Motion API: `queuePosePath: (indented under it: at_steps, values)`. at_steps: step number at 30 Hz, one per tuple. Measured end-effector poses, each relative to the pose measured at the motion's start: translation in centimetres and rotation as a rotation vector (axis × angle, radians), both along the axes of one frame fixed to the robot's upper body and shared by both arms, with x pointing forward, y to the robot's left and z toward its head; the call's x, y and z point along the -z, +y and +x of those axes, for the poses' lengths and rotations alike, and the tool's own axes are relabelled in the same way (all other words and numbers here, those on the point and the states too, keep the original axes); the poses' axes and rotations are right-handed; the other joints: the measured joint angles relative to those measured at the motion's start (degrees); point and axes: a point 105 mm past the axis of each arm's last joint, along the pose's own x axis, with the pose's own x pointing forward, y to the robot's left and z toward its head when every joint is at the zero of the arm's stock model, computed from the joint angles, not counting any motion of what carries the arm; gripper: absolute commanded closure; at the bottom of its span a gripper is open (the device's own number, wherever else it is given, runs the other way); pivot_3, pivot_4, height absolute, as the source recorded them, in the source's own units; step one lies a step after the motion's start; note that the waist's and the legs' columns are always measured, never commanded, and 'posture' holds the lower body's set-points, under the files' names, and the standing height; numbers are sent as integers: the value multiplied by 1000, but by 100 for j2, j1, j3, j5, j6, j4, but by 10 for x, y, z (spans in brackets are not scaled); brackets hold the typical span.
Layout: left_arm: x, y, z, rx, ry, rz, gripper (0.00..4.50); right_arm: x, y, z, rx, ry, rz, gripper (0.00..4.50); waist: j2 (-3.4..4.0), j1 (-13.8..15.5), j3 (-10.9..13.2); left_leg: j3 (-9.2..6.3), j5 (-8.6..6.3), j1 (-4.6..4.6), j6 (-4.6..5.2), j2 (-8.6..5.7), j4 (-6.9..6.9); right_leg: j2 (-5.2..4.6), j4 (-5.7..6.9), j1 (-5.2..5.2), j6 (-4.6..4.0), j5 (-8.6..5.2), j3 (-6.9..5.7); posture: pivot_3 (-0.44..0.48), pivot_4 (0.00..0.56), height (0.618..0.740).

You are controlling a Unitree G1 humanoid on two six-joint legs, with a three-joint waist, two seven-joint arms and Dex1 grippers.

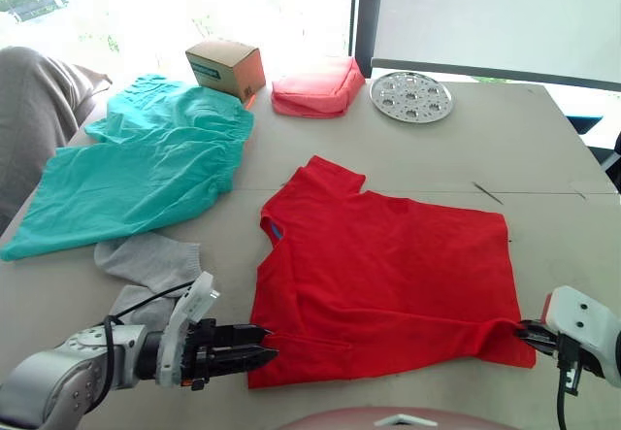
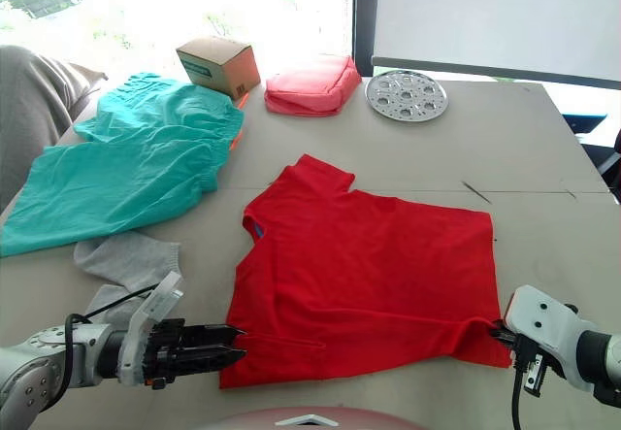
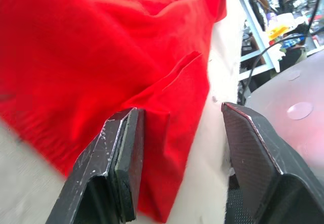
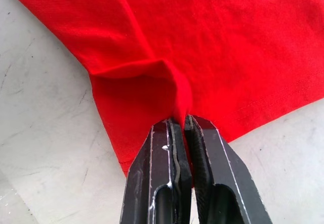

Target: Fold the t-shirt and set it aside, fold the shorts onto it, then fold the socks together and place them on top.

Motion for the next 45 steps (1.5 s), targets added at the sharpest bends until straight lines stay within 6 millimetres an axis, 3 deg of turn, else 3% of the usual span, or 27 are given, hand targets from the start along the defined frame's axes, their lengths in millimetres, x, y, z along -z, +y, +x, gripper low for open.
queuePosePath:
  at_steps: [11,15,18,25,30,35,37,40,43,45]
  values:
    - [15,-5,7,22,-71,109,1827,0,0,-1,0,3,0,4500,0,0,0,1,1,0,2,0,0,1,-1,0,0,0,1,0,150,739]
    - [15,-4,8,18,-83,122,2973,0,0,-1,0,4,0,4500,1,0,1,1,-1,-1,-2,0,0,0,-1,0,0,0,1,0,150,739]
    - [17,-1,8,25,-93,152,4472,0,0,-1,1,4,0,4500,1,-1,1,1,0,-1,-1,0,0,1,-1,-1,0,0,0,0,150,739]
    - [14,4,7,52,-119,153,4472,-1,0,1,-1,-6,0,4500,1,-4,2,1,-11,-1,-19,2,0,1,-1,-2,0,0,0,0,150,739]
    - [-11,18,2,34,-87,64,4472,-7,0,-3,-24,24,29,4500,4,-4,5,0,-11,-3,-18,2,-1,1,-2,-3,1,0,-3,0,150,739]
    - [-40,32,-14,93,16,12,4472,-22,-2,-22,-72,155,112,4500,3,4,6,-2,-11,0,-20,3,0,1,-3,-1,1,-1,-6,0,150,739]
    - [-53,32,3,97,-61,5,4472,-33,-3,-5,-86,76,116,4500,4,-2,7,2,-13,-1,-22,3,8,-1,-3,0,2,-1,-4,0,150,739]
    - [-73,30,64,-12,-335,-4,4472,-52,-7,47,-58,-152,101,4500,9,2,14,7,-11,-6,-21,-6,16,-4,-15,3,2,0,-3,0,150,739]
    - [-102,27,150,-201,-621,26,4472,-95,4,114,-10,-425,117,4500,-24,2,52,-3,21,-17,-1,-32,28,8,-16,15,-2,6,-2,0,150,739]
    - [-138,33,205,-362,-804,68,4472,-137,12,160,46,-611,98,4500,-59,-22,48,-18,36,-9,-10,-53,24,13,10,13,-56,60,12,0,150,739]
